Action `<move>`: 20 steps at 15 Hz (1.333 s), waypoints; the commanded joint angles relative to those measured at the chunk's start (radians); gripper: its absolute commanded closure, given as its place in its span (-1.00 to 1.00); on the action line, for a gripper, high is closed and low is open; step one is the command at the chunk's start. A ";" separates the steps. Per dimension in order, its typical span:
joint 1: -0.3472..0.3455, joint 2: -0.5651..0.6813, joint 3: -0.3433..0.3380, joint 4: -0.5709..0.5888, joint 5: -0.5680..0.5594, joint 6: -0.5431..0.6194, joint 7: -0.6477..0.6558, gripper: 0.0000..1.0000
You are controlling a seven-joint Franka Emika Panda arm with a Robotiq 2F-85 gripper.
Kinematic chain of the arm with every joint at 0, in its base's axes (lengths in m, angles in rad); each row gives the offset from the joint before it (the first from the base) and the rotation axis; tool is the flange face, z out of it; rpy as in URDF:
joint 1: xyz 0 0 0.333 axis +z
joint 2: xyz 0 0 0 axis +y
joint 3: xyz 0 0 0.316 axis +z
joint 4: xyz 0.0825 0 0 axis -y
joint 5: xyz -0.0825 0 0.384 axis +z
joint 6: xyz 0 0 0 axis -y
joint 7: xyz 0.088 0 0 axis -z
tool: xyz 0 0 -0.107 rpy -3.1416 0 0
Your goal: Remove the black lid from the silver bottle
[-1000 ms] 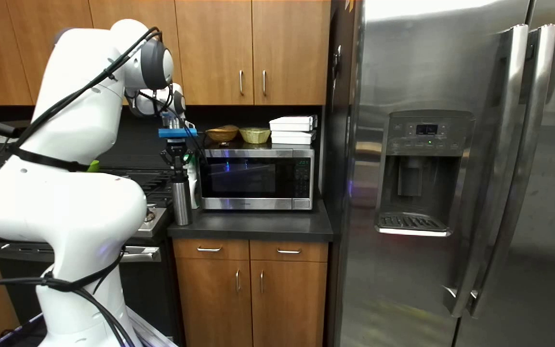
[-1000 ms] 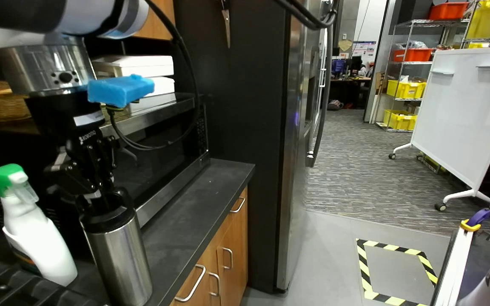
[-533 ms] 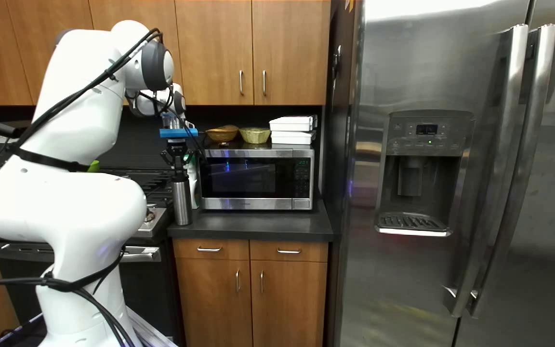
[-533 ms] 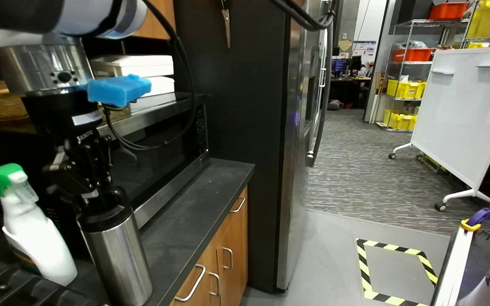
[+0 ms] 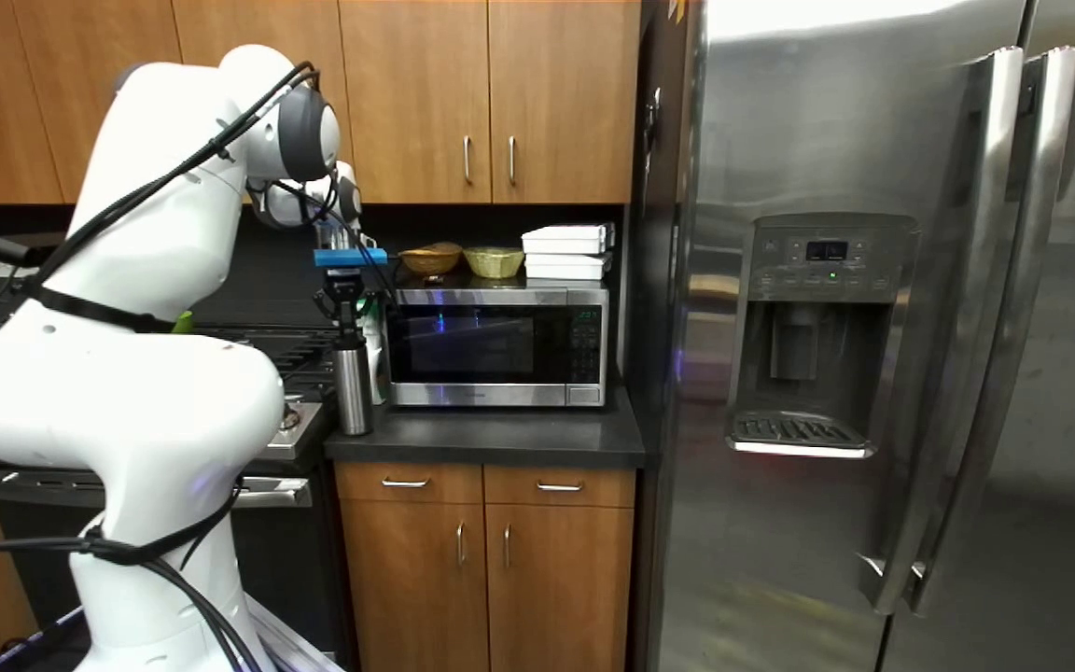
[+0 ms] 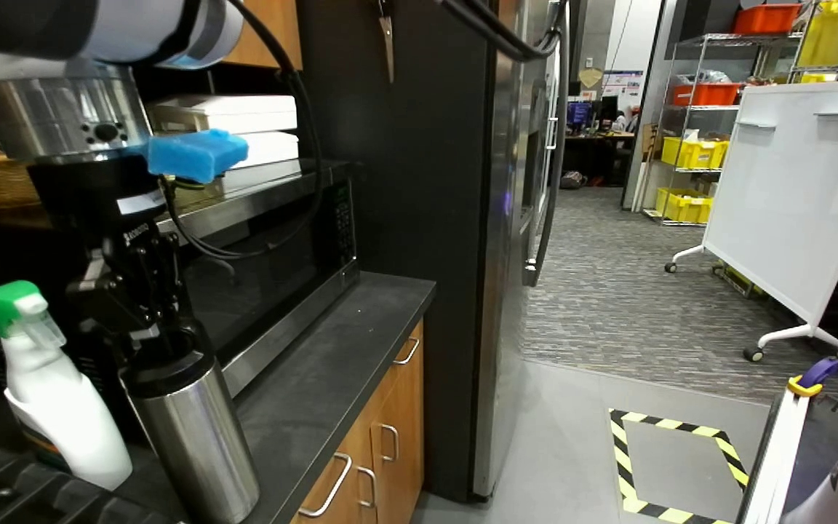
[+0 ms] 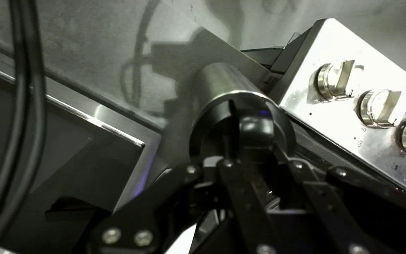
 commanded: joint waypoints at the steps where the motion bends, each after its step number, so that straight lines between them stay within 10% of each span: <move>1: -0.011 0.024 0.015 0.042 -0.021 -0.023 -0.057 0.89; 20: -0.020 0.051 0.026 0.107 -0.021 -0.151 -0.235 0.89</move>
